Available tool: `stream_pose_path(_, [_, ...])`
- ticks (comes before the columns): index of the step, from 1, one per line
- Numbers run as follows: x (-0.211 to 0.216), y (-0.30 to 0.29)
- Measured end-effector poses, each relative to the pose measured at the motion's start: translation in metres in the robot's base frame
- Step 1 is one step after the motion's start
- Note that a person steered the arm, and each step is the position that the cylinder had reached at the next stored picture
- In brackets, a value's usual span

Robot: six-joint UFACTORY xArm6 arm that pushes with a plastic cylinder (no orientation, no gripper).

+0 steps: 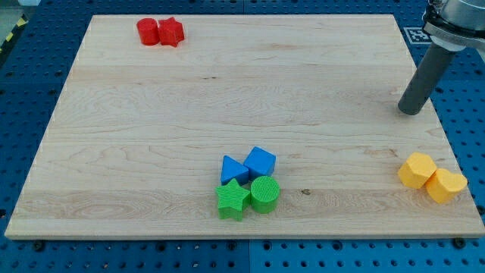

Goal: Move yellow hexagon towards center

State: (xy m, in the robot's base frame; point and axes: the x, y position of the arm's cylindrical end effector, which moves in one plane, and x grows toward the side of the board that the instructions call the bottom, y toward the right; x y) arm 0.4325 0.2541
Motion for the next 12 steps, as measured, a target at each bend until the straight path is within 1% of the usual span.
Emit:
stream_pose_path(1, [0.0, 0.01])
stream_pose_path(2, [0.002, 0.051])
stream_pose_path(4, [0.003, 0.061])
stream_pose_path(5, [0.009, 0.091])
stream_pose_path(6, [0.015, 0.091])
stream_pose_path(7, [0.073, 0.086])
stream_pose_path(8, [0.138, 0.053])
stream_pose_path(9, [0.173, 0.017])
stream_pose_path(10, [0.14, 0.009])
stream_pose_path(11, [0.119, 0.008])
stream_pose_path(12, [0.11, -0.023])
